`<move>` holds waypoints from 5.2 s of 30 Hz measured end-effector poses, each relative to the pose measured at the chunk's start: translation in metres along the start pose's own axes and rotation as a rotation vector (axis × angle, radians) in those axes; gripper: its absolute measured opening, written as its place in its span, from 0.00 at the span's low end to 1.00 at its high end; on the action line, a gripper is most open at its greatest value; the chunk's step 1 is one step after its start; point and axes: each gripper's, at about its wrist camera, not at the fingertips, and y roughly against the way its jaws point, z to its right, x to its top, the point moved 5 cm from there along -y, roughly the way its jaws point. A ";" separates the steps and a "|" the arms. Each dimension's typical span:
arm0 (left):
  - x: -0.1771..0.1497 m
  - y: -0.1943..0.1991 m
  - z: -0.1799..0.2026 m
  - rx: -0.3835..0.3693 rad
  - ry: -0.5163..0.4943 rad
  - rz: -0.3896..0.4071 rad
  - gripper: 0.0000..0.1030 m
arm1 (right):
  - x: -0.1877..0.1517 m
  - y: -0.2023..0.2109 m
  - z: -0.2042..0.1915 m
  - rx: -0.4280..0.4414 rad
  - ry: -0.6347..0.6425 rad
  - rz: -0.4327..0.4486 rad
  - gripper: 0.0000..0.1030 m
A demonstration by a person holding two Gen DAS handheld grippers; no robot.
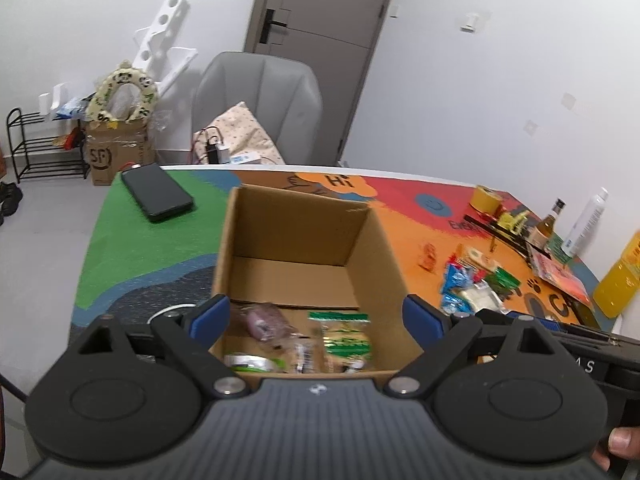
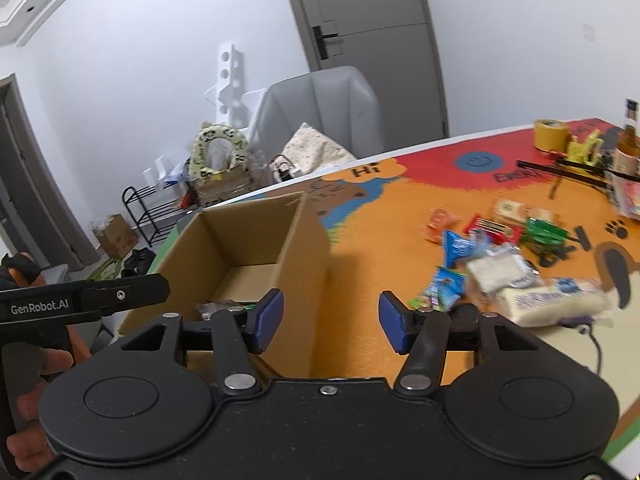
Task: Organize snacks
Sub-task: 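Open both grippers to release the snacks into the box, then move both grippers back toward the snack pile, then grasp the white Runfu cake bar with the right gripper while the left gripper grasps a blue candy, then carry the Runfu cake bar and blue candy over the cardboard box with both grippers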
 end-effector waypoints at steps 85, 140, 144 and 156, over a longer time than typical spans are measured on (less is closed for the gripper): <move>-0.042 -0.196 0.176 -0.103 -0.207 -0.210 0.56 | -0.018 -0.037 0.207 -0.275 -0.327 -0.059 0.51; 0.001 -0.025 0.105 -0.094 -0.145 0.059 0.26 | -0.013 0.016 0.066 -0.144 -0.099 0.104 0.26; 0.005 -0.020 0.090 -0.067 -0.140 0.070 0.26 | -0.010 0.017 0.054 -0.132 -0.082 0.109 0.26; 0.016 -0.023 0.050 -0.005 -0.168 0.054 0.26 | -0.002 0.005 0.017 -0.063 -0.068 0.089 0.26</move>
